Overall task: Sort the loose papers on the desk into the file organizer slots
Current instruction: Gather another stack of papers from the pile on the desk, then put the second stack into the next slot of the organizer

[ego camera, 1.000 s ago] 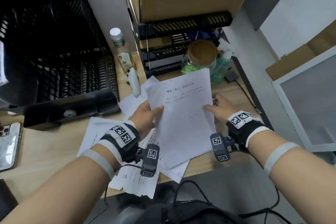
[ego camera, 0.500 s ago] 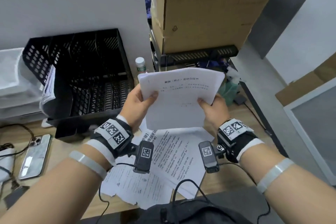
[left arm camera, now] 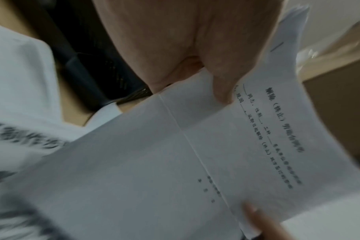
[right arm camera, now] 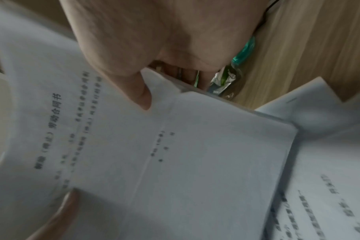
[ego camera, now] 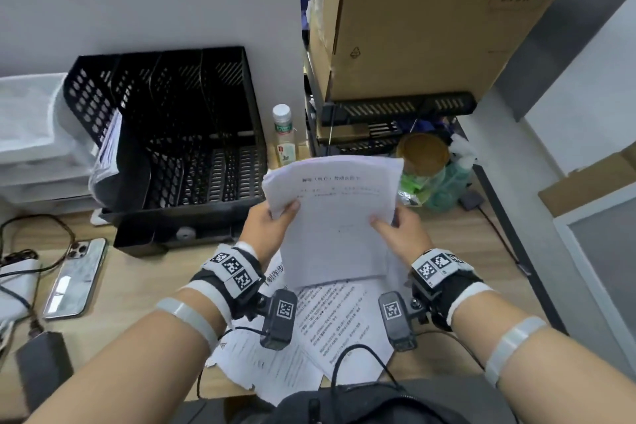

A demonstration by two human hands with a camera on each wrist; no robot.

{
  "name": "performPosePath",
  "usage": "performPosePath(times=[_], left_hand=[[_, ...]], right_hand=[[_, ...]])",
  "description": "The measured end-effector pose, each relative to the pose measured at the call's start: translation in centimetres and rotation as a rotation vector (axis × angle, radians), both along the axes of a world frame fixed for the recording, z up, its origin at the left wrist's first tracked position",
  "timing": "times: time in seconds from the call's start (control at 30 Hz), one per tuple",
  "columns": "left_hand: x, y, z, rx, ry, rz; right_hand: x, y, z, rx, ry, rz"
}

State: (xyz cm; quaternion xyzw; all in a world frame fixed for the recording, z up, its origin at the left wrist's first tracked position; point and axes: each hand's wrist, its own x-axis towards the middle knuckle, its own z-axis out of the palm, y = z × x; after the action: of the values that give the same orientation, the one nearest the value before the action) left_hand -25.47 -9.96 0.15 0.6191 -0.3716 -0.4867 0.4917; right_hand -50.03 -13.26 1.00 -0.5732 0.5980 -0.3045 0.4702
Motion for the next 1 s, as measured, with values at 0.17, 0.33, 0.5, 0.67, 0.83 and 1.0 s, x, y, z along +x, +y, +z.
performPosePath(times=[0.17, 0.33, 0.5, 0.67, 0.83, 1.0], left_hand=[[2.3, -0.8, 3.5, -0.069, 0.144, 0.062], [4.6, 1.9, 4.7, 0.068, 0.161, -0.06], [7.8, 3.9, 4.3, 0.072, -0.283, 0.001], [11.4, 3.6, 7.1, 0.036, -0.852, 0.022], [13.1, 4.1, 10.0, -0.106, -0.929, -0.1], [16.4, 5.0, 11.0, -0.208, -0.783, -0.206]], right_hand=[[1.3, -1.0, 1.0, 0.052, -0.005, 0.082], [4.6, -2.5, 3.1, 0.072, -0.142, 0.166], [10.4, -3.4, 4.6, -0.155, 0.059, 0.035], [17.7, -1.5, 10.7, -0.036, -0.023, 0.462], [26.0, -1.0, 15.6, 0.032, -0.006, 0.408], [29.8, -1.5, 17.4, -0.069, 0.042, 0.274]])
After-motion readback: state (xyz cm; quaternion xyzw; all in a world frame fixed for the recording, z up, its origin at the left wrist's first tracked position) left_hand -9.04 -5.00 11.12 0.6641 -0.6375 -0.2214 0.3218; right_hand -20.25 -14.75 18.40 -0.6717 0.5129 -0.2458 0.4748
